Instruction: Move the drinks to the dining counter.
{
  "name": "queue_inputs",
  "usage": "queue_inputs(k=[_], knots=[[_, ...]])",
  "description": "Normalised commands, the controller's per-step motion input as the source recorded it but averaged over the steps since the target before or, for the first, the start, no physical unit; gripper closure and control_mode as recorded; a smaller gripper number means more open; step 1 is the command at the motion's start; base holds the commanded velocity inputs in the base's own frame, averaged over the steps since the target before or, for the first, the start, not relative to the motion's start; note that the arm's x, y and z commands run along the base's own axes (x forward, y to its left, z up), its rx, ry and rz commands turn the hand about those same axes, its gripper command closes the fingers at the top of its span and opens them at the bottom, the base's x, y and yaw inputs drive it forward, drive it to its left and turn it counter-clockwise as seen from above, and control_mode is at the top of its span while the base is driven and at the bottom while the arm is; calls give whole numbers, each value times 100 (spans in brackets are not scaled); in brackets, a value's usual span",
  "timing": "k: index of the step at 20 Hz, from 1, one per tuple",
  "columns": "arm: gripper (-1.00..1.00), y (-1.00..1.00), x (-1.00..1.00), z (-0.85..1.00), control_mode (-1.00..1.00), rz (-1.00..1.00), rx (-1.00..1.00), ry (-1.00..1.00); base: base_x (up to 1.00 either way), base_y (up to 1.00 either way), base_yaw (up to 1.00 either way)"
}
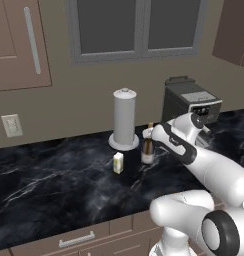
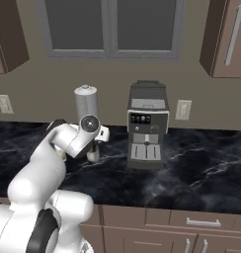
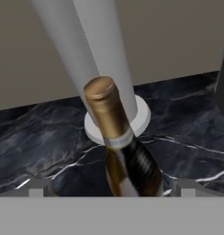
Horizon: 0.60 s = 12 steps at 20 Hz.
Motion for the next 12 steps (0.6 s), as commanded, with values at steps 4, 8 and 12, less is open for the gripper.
queue_inputs(k=[4, 8, 12], knots=[[-100, 0, 8, -5, -100, 0, 0, 0, 0, 0, 0], [-100, 0, 11, -2, -100, 0, 0, 0, 0, 0, 0], [-100, 0, 13, -1, -100, 0, 0, 0, 0, 0, 0]])
